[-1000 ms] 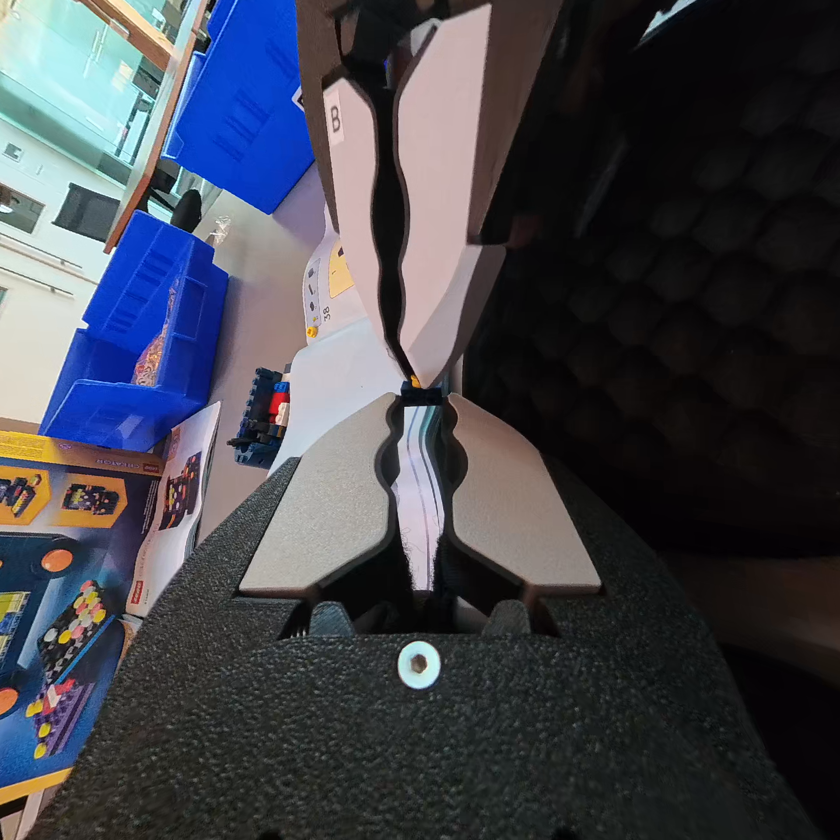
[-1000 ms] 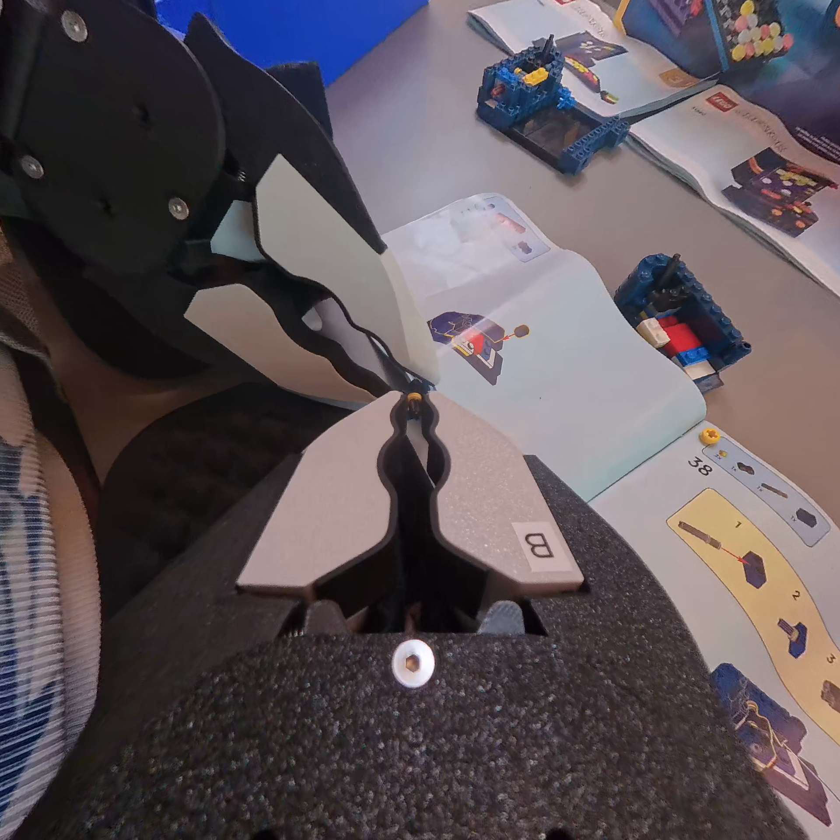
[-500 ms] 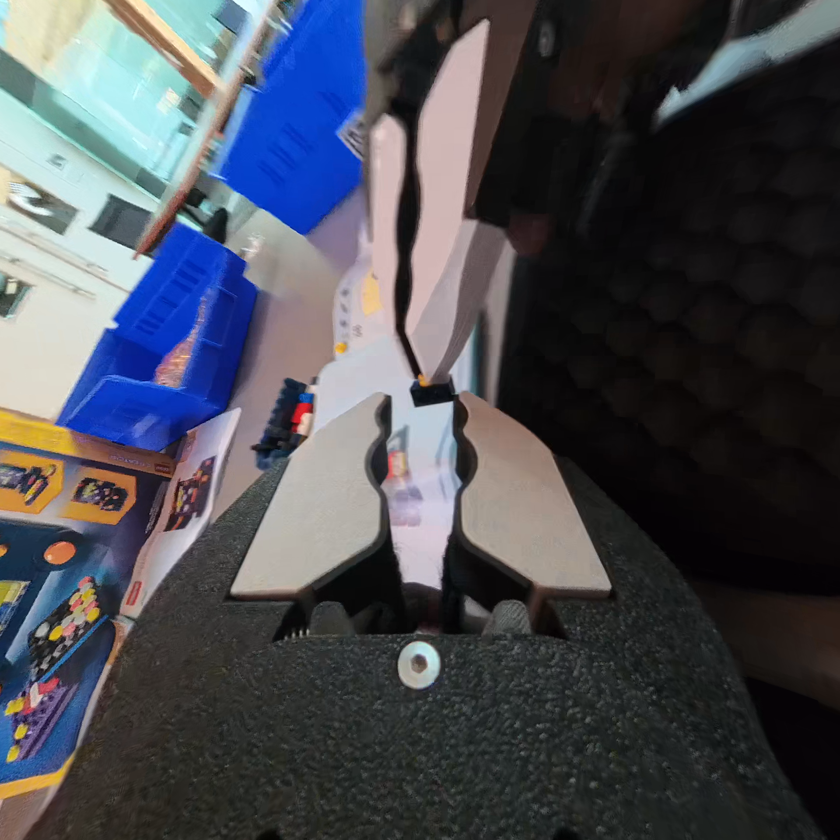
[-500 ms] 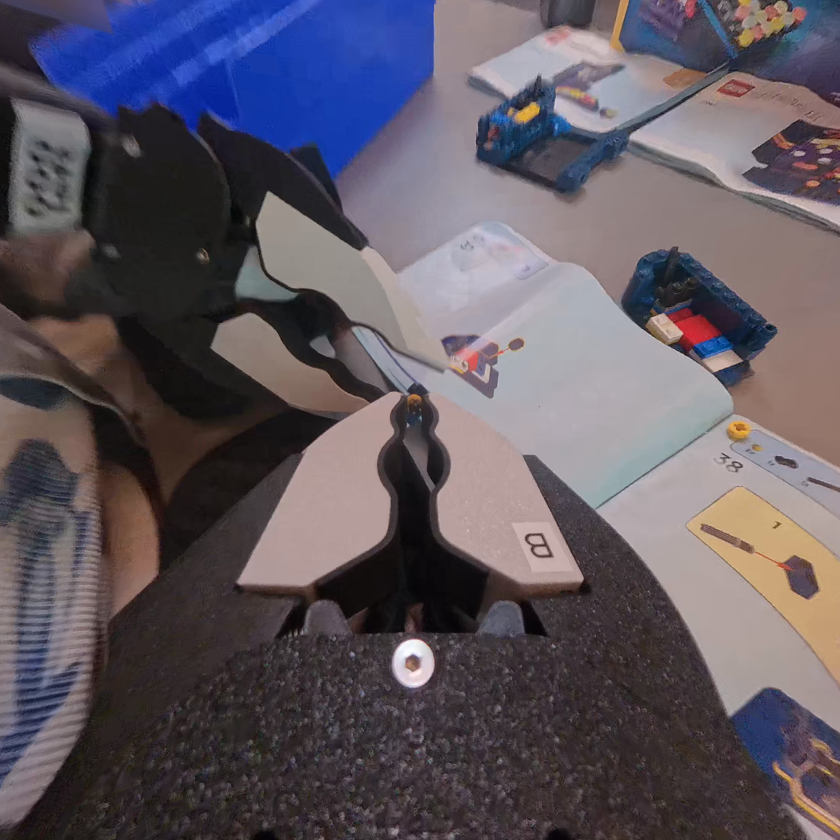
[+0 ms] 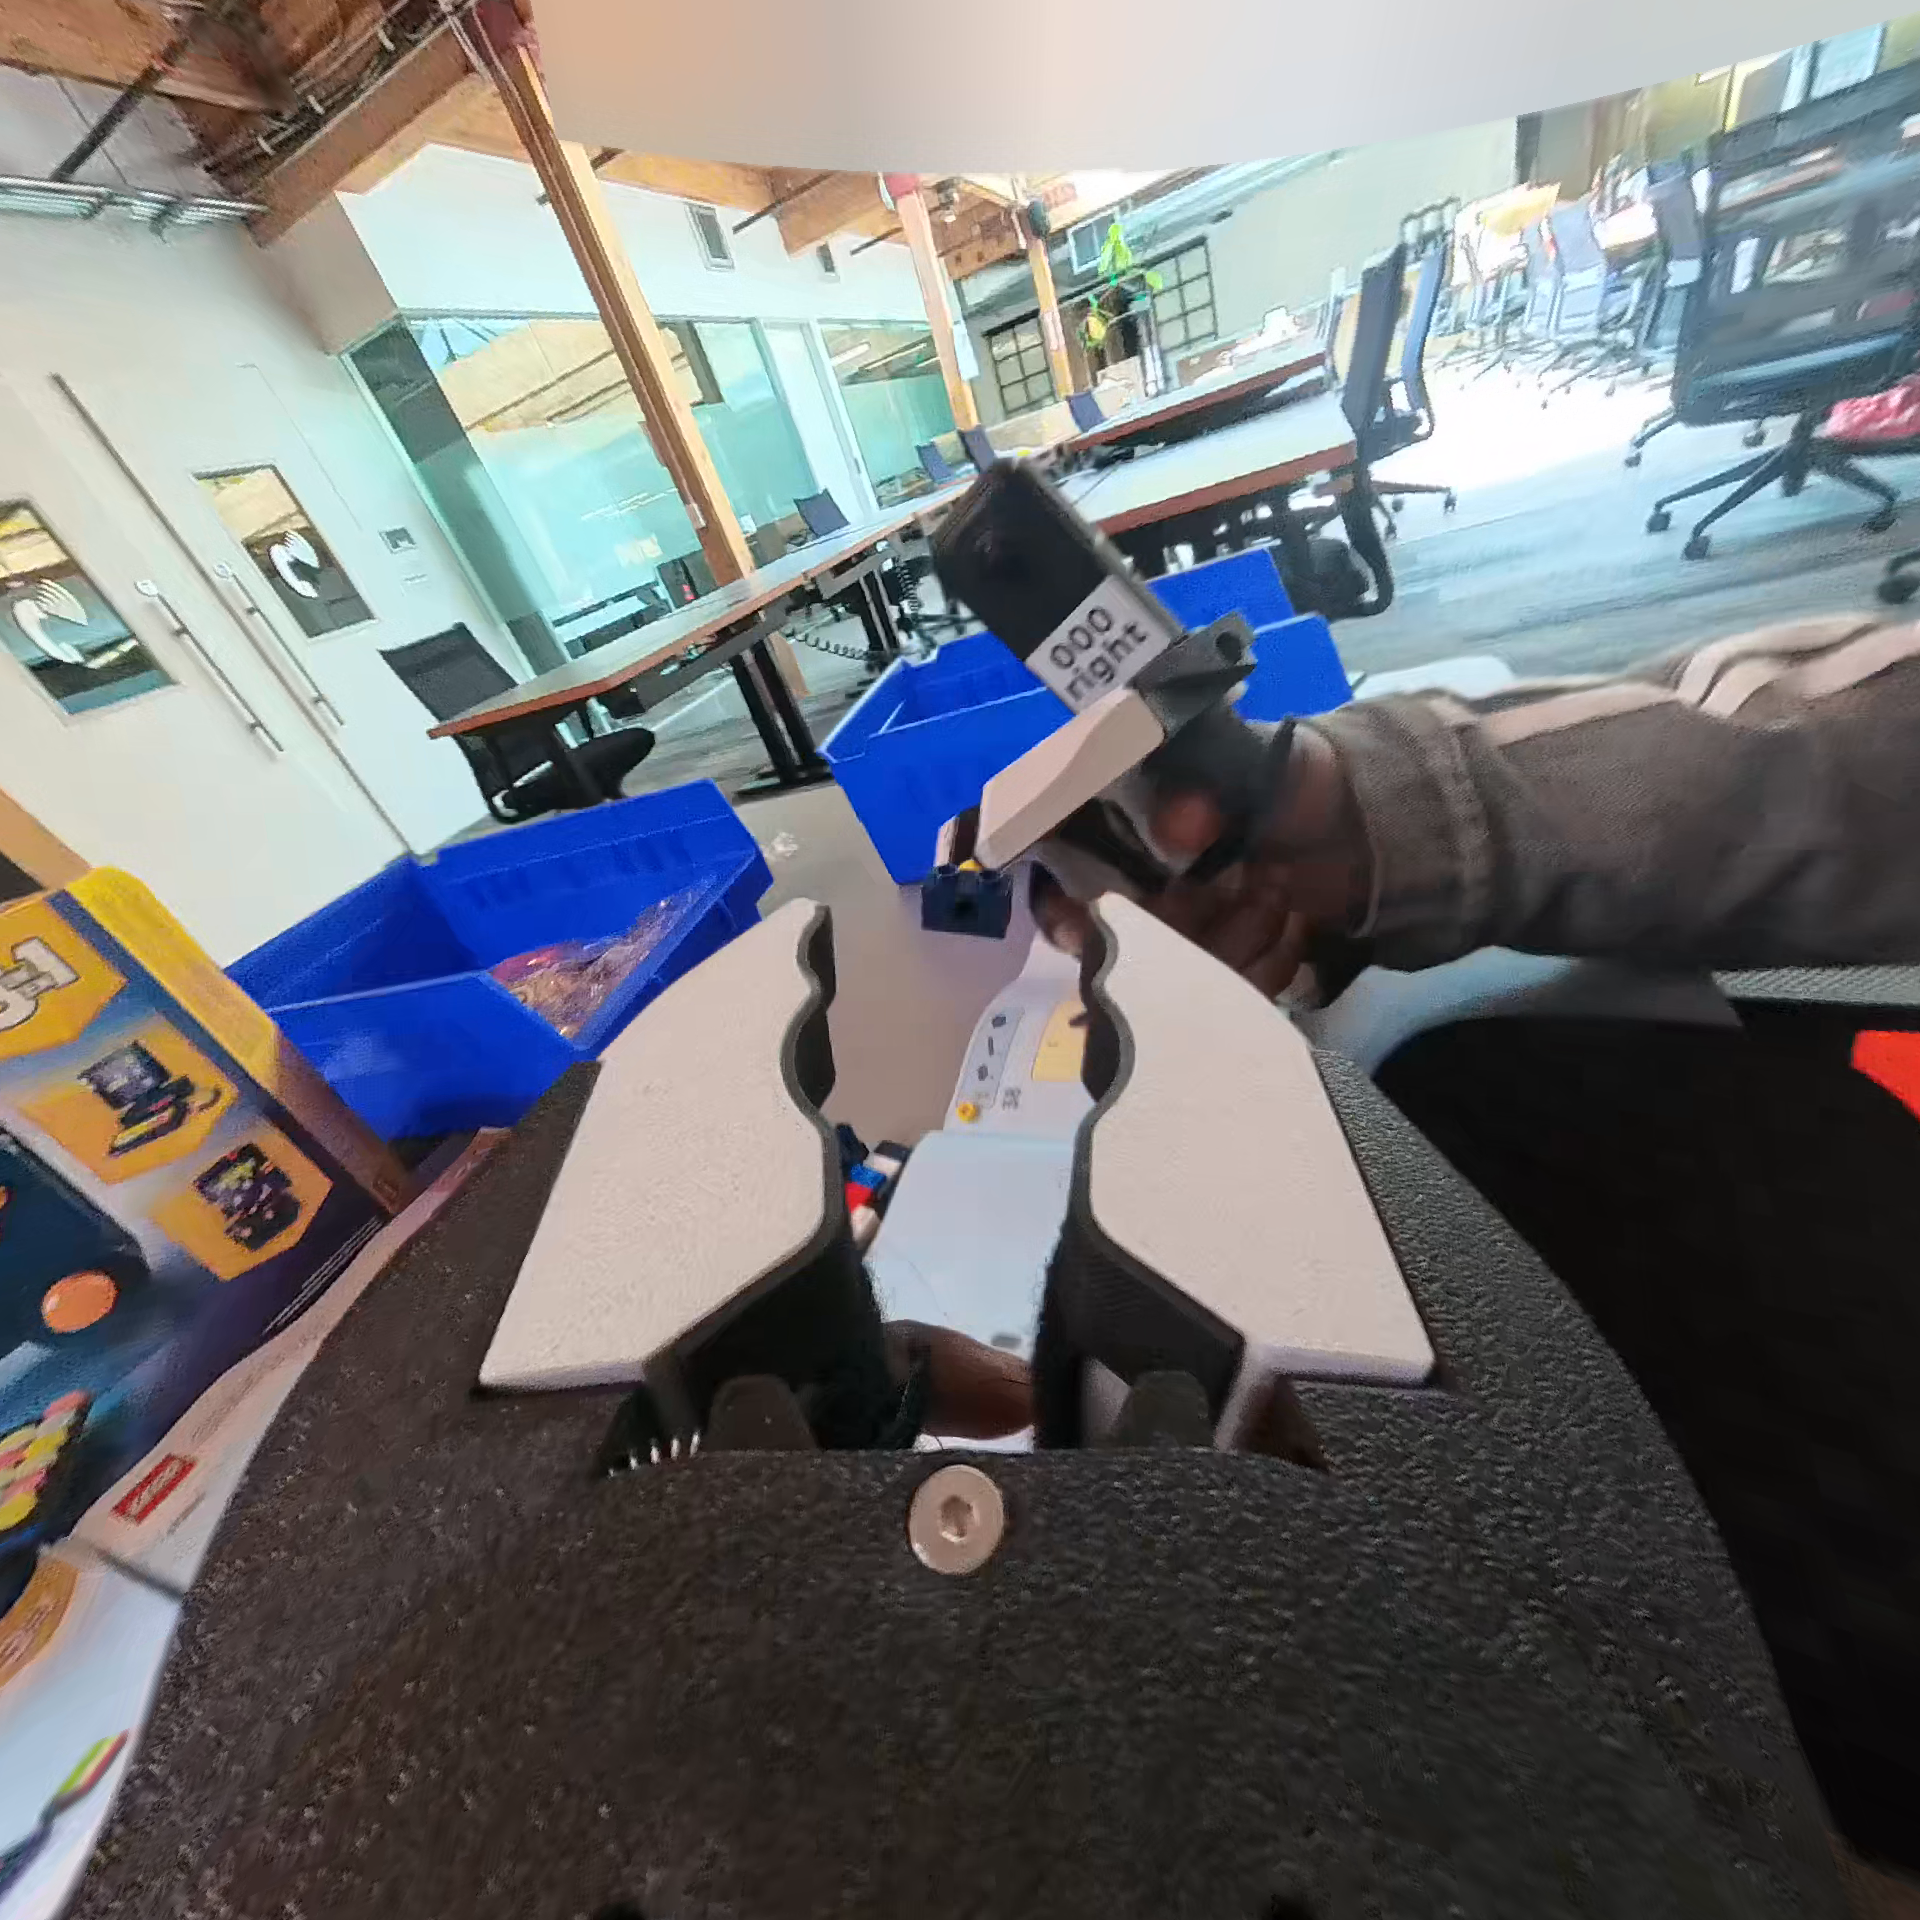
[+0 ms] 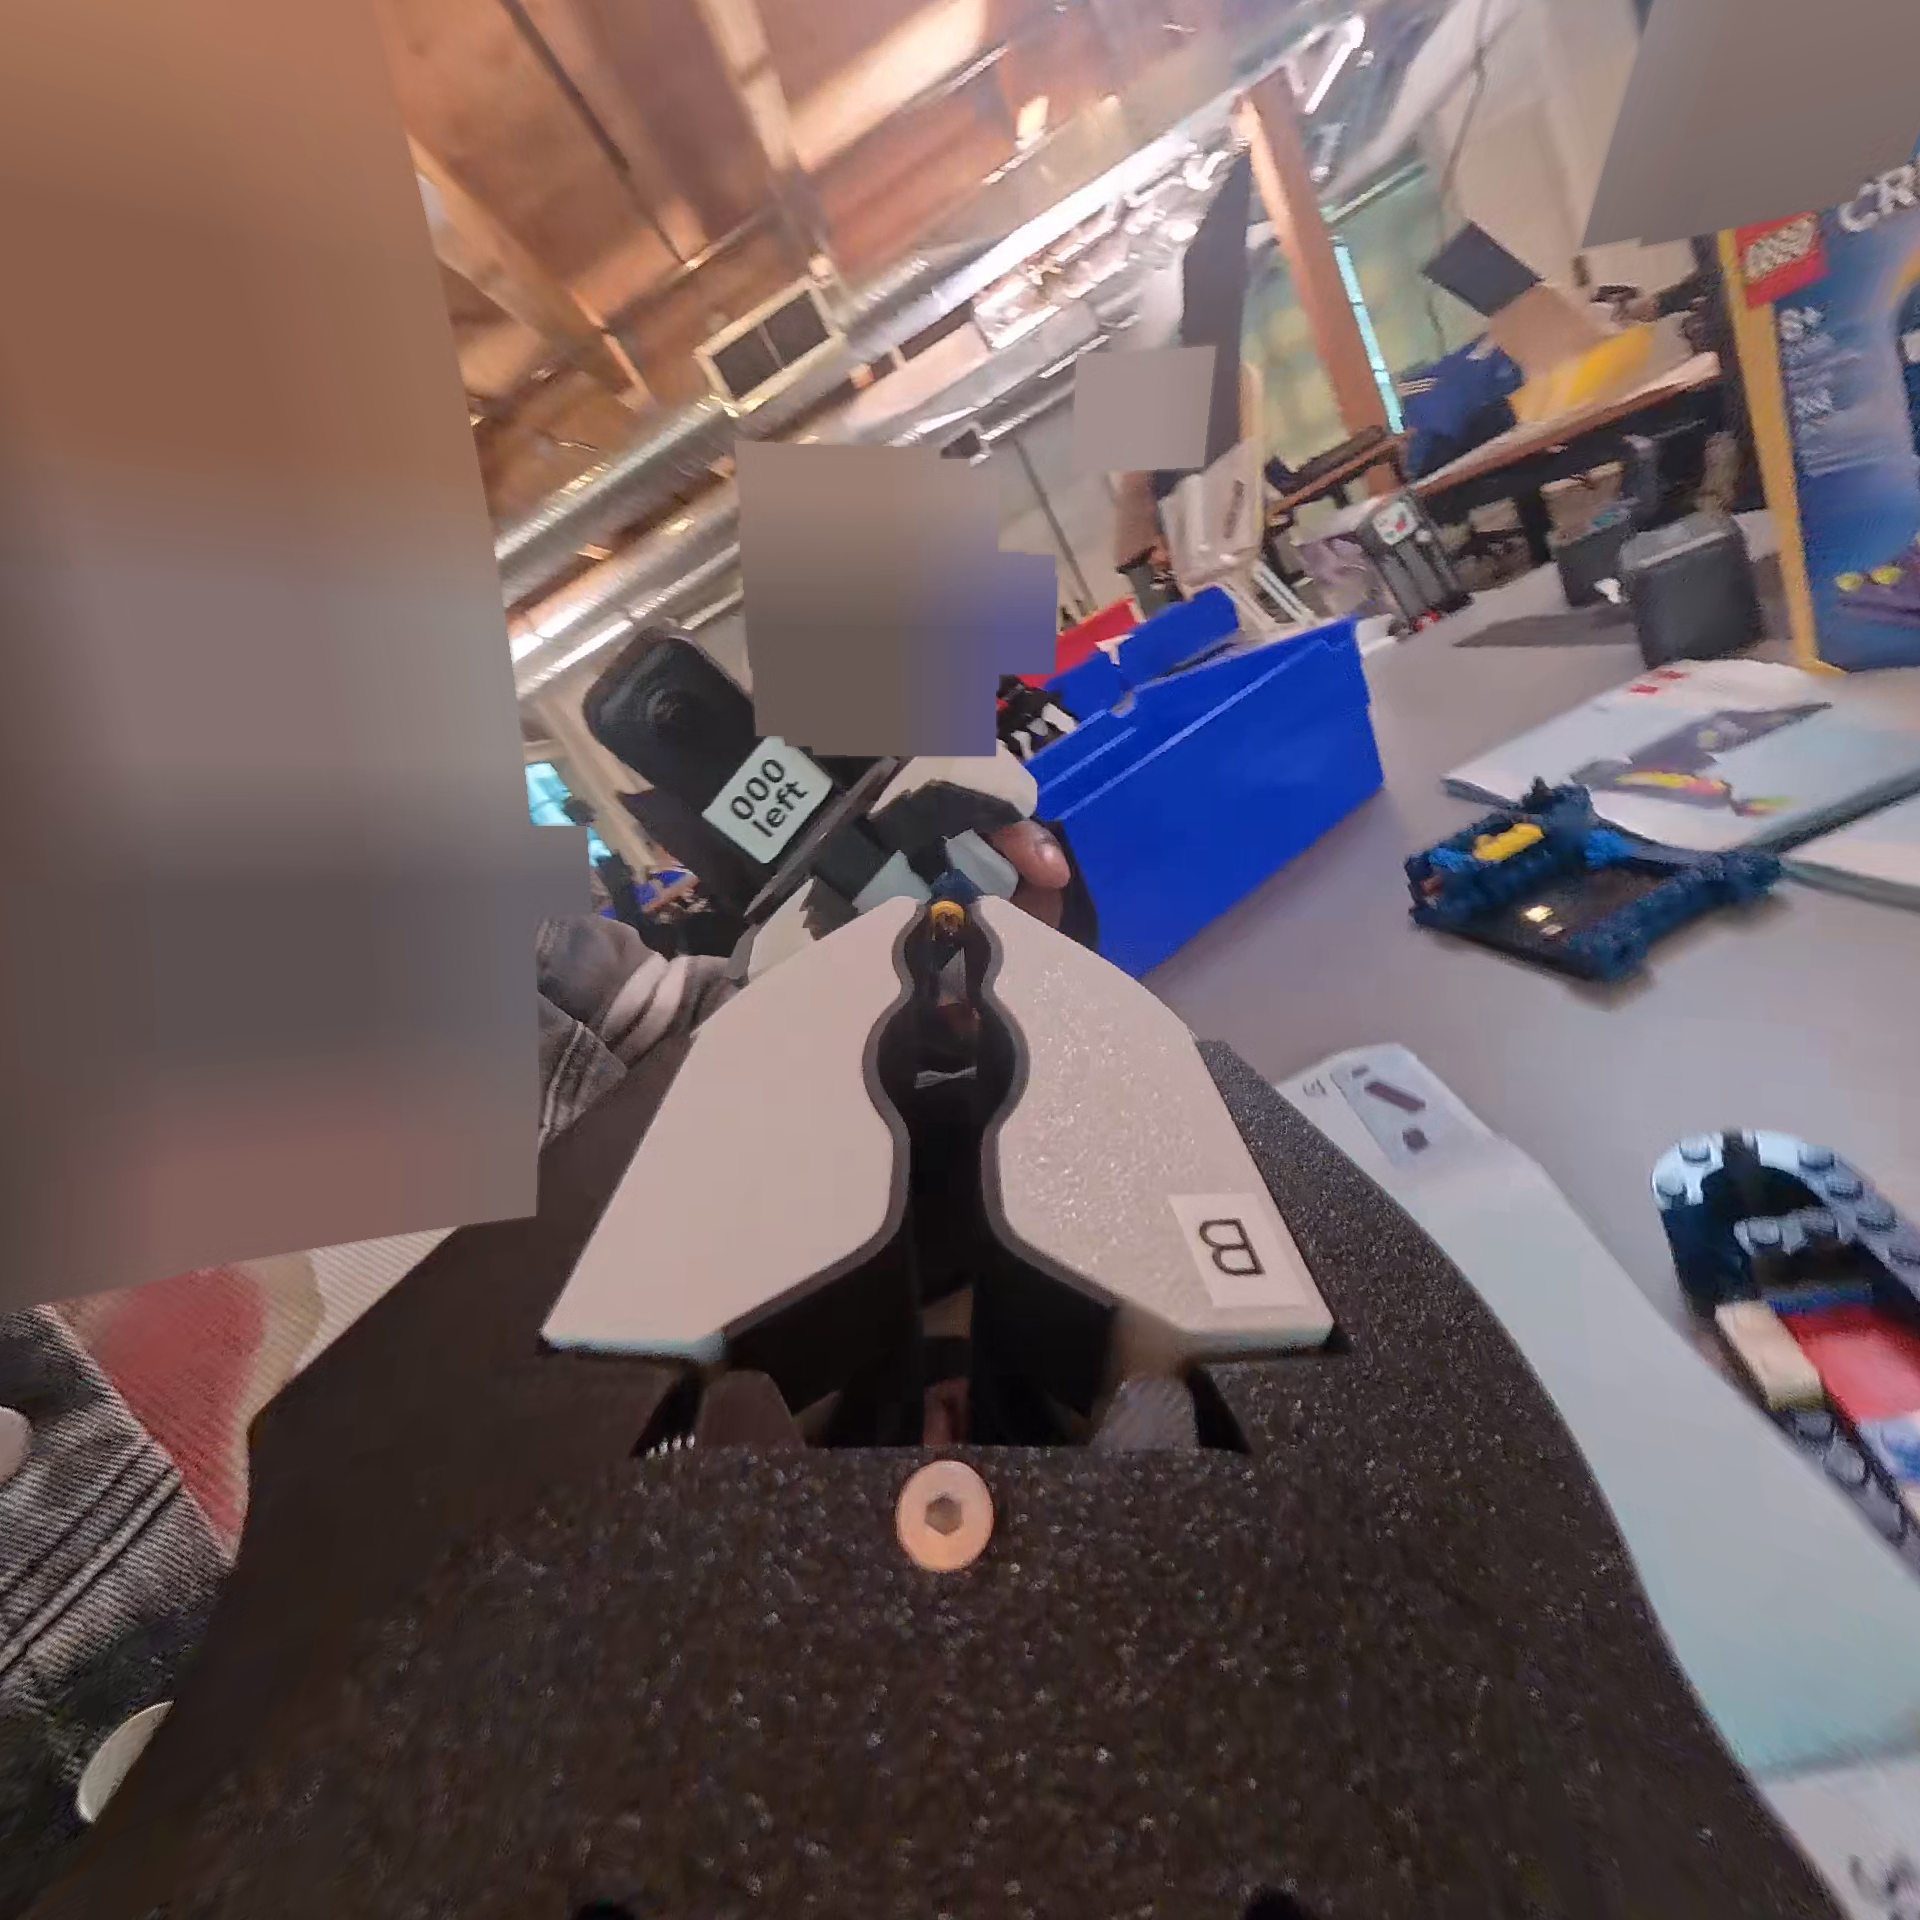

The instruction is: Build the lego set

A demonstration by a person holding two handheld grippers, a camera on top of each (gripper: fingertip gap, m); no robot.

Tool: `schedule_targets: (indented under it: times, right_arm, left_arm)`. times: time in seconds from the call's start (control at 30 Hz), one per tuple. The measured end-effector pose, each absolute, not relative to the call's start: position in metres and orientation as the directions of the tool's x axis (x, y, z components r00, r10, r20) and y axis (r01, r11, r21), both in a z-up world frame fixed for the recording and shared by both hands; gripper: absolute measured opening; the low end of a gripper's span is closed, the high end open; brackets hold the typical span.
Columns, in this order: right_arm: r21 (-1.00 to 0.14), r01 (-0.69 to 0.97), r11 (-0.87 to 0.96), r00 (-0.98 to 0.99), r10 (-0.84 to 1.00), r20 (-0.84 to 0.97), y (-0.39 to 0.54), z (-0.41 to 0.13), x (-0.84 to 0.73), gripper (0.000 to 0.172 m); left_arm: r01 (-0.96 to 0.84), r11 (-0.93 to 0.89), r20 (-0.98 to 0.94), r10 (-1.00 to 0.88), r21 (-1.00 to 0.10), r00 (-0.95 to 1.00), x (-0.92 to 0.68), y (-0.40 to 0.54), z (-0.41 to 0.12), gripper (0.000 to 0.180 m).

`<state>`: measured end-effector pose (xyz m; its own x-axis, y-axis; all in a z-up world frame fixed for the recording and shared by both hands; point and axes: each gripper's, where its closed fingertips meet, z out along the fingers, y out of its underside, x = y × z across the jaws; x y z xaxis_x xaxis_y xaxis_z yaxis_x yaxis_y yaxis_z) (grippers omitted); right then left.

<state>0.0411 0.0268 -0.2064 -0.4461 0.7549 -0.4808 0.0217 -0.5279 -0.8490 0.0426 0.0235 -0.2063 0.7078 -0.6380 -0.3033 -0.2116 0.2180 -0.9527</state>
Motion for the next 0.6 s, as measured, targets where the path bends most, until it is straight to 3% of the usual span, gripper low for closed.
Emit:
schedule_targets:
  times: [0.17,0.3,0.6]
  right_arm:
    - [-0.789,0.034,-0.613,-0.562,0.641,-0.522,0.051,-0.188,0.033,0.006]
    - [-0.754,0.066,-0.654,-0.554,0.604,-0.573,0.061,-0.206,0.029,0.006]
    - [-0.766,0.133,-0.629,-0.507,0.621,-0.598,0.051,-0.227,0.021,0.006]
  left_arm:
    - [-0.160,0.215,-0.262,-0.629,-0.963,0.732,0.040,0.053,-0.194,0.039]
    - [-0.053,0.180,-0.160,-0.653,-0.982,0.740,0.037,0.057,-0.212,0.032]
    - [-0.140,0.184,-0.228,-0.665,-0.973,0.711,0.030,0.059,-0.235,0.020]
